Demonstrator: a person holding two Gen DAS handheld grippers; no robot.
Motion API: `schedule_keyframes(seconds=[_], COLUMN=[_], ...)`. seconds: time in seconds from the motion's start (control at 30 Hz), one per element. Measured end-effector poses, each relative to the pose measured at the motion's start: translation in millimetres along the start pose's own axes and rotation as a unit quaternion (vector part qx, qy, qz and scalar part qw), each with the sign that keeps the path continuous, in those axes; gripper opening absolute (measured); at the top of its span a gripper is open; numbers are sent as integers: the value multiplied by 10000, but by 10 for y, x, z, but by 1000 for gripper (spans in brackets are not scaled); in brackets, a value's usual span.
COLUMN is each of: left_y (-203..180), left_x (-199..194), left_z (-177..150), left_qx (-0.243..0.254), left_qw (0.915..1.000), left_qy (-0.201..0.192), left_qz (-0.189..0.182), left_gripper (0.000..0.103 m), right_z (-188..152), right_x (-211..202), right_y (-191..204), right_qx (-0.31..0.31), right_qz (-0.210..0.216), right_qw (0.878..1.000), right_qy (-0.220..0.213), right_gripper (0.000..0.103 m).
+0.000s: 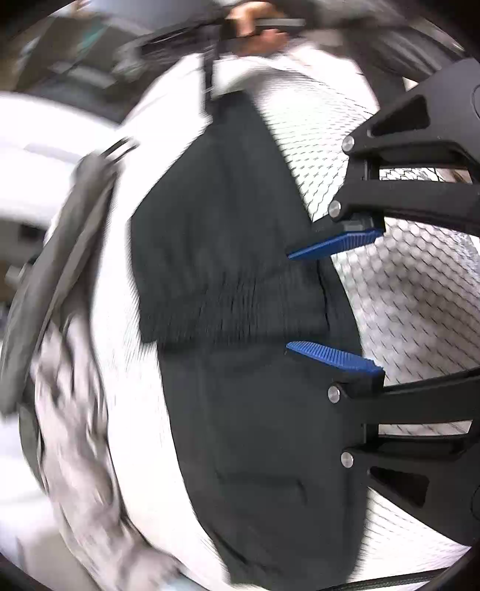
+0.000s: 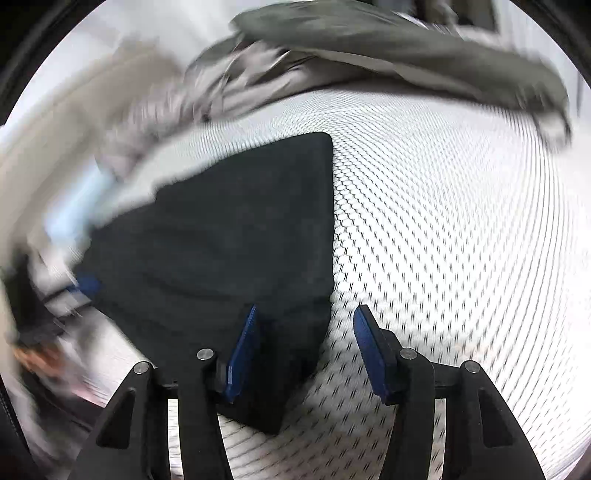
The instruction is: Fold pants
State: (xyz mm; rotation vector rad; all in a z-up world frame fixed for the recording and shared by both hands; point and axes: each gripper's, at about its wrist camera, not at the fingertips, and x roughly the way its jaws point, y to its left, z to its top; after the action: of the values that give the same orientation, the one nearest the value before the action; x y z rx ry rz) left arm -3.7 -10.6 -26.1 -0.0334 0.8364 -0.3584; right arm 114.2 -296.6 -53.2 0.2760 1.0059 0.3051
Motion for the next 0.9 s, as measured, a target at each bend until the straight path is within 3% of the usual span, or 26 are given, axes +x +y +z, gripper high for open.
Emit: schedule_keyframes(seconds=[0.07,0.13,0.23,0.27,0.37,0.43,0.5,0.6,0.63,0.67,0.73,0.83,0.87,0.9], left_y=[256,495,898,1048,1362,1555,1741,1960,2038,2090,2200,2443,2489,2521], left_x=[-127,-210,-344,-429,-588,-625,-625,-628,-603,-573,-503,-394,-365,-355], left_z=[-43,-109,-121,-152,-281,-370,-439,-609,-646,-676,-671,-632,-602,-568], left_qx=[-526,-957,-1552,-1771,-2197,-2501,-2835,-3346,-3505,-3600,-3792,-4359,-4473,-4508], left_qw=[9979,9938,9836,9784,9678,9602,9517,9376,9335,9306,9234,8973,8908,8877], left_qy=[-267,-353,-490,-598,-681,-612,-542,-488,-456,-426,-399,-570,-666,-731], left_qz=[255,452,783,887,1019,1084,1042,813,610,518,429,394,442,587], left_gripper=[56,56,56,56,57,57,57,57,57,57,57,57,50,30], right_z=[-67,-149,-124,-100,-164,-268,-292,-247,-256,-261,-264,-328,-328,-341], right_x=[12,127,290,254,86,197,259,57,-29,-61,-81,-26,3,27], right_y=[-134,-178,-141,-126,-13,-49,-92,-86,-62,-53,-33,-7,-21,-22], right_qx=[462,619,603,549,267,118,294,507,482,463,472,560,572,567], right_qz=[633,830,867,916,812,242,259,521,520,507,525,556,548,535], right_qw=[9968,9945,9941,9941,9963,9994,9988,9973,9974,9974,9971,9968,9968,9969], right_qy=[133,187,229,180,-85,211,279,26,-137,-215,-285,-149,-112,-100], right_gripper=[55,52,13,9,9,14,16,32,45,51,51,51,51,51])
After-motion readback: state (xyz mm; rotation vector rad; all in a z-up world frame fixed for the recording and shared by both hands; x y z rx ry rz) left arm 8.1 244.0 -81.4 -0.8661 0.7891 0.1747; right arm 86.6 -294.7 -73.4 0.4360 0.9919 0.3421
